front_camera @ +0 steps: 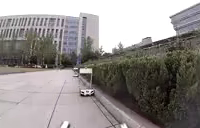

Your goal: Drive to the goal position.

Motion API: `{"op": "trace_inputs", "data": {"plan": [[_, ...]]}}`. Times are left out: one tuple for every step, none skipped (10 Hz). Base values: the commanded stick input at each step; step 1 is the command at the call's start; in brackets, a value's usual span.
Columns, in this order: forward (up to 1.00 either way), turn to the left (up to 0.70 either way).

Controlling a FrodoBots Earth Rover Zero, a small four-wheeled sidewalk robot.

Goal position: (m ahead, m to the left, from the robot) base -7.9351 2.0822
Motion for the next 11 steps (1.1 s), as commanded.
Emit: {"op": "trace_inputs", "data": {"plan": [[0.03,0.0],[0.0,0.0],[0.04,0.0],[0.04,0.0],[0.04,0.0],[0.04,0.0],[0.04,0.0],[0.04,0.0],[0.01,0.0],[0.03,0.0],[0.04,0.0]]}}
